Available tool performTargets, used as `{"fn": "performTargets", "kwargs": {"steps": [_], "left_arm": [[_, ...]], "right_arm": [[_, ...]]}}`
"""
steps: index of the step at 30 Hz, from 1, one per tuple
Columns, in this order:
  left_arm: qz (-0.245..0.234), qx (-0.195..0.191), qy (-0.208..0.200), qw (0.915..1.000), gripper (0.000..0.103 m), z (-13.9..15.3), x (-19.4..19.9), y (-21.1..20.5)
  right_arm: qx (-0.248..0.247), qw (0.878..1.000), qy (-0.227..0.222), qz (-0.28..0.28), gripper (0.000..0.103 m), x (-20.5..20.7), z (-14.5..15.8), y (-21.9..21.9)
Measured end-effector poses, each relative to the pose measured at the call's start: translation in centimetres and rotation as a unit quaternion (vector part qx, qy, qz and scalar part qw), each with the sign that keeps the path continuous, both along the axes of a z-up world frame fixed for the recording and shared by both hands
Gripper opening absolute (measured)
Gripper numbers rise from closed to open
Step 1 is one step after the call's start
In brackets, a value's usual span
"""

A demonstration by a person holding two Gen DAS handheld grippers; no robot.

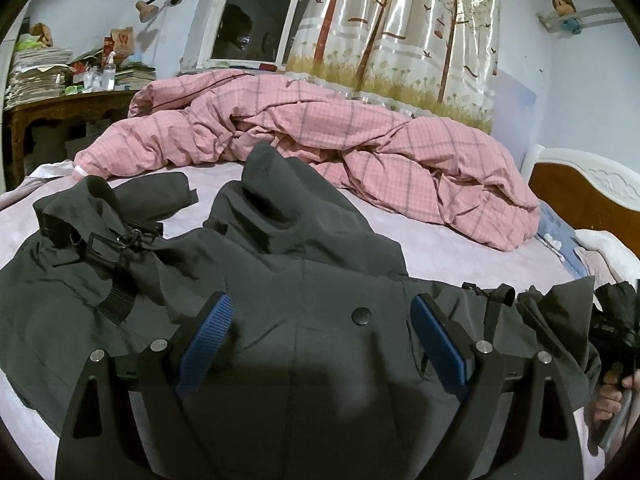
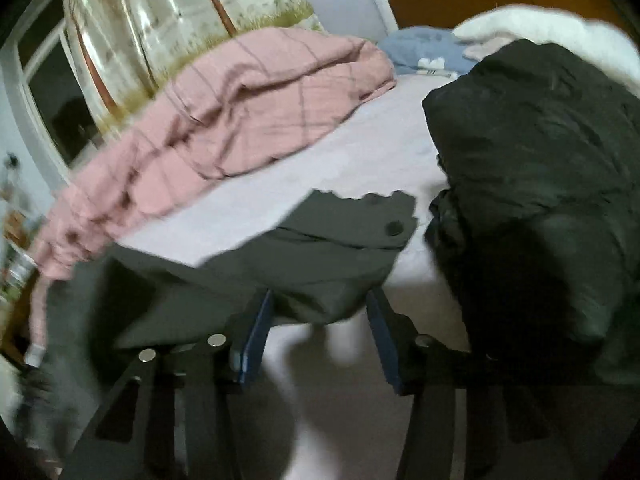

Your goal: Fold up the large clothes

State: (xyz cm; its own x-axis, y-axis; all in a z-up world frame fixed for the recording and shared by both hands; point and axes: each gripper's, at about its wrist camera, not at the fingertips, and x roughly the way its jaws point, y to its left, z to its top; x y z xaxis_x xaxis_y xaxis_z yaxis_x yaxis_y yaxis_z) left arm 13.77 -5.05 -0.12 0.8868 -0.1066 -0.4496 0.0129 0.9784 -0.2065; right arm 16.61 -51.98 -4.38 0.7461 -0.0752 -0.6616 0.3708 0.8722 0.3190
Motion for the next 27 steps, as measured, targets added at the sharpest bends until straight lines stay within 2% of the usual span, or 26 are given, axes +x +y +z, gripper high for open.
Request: {"fn": "performTargets", "kwargs": {"steps": [3,6,8,10,12,16,18,22,27], "left_arm": [[-0.003,0.007,0.001,1.0,0.09,-0.1,0.0,-0.3],[-0.007,0.011,0.004,0.9999,0.09,-0.3,0.1,-0.6],[-0.01,0.013,0.004,0.9999,0.09,-0.3,0.1,-0.7],[-0.011,0.016,0.003,0.9998,0.09,-0.3,0.0,-0.8],[-0.011,0.019,0.002,0.9998,0.09,-0.3,-0.1,-0.9],[-0.011,0.016,0.002,0.9998,0.09,-0.3,-0.1,-0.9],[-0.012,0.016,0.002,0.9998,0.09,-0.3,-0.1,-0.9],[-0.016,0.019,0.003,0.9997,0.09,-0.2,0.0,-1.1],[-0.017,0.015,-0.004,0.9997,0.09,0.2,-0.5,-1.0]], "right_arm": [[0.097,0.995,-0.007,0.012,0.05,1.1,-2.1,-1.7],[0.125,0.992,0.005,0.015,0.029,2.3,-3.5,-2.1],[0.111,0.994,-0.004,0.011,0.027,2.0,-3.4,-1.6],[0.082,0.996,-0.021,0.016,0.009,1.7,-2.6,-0.8],[0.048,0.998,-0.041,0.019,0.004,1.5,-1.7,0.0],[0.004,0.996,-0.084,0.008,0.002,-0.3,0.9,0.6],[-0.009,0.992,-0.123,0.001,0.002,-2.0,3.1,1.0],[-0.029,0.977,-0.211,0.003,0.002,-5.8,8.1,2.2],[-0.097,0.944,-0.311,0.045,0.002,-11.0,14.3,7.4]]}}
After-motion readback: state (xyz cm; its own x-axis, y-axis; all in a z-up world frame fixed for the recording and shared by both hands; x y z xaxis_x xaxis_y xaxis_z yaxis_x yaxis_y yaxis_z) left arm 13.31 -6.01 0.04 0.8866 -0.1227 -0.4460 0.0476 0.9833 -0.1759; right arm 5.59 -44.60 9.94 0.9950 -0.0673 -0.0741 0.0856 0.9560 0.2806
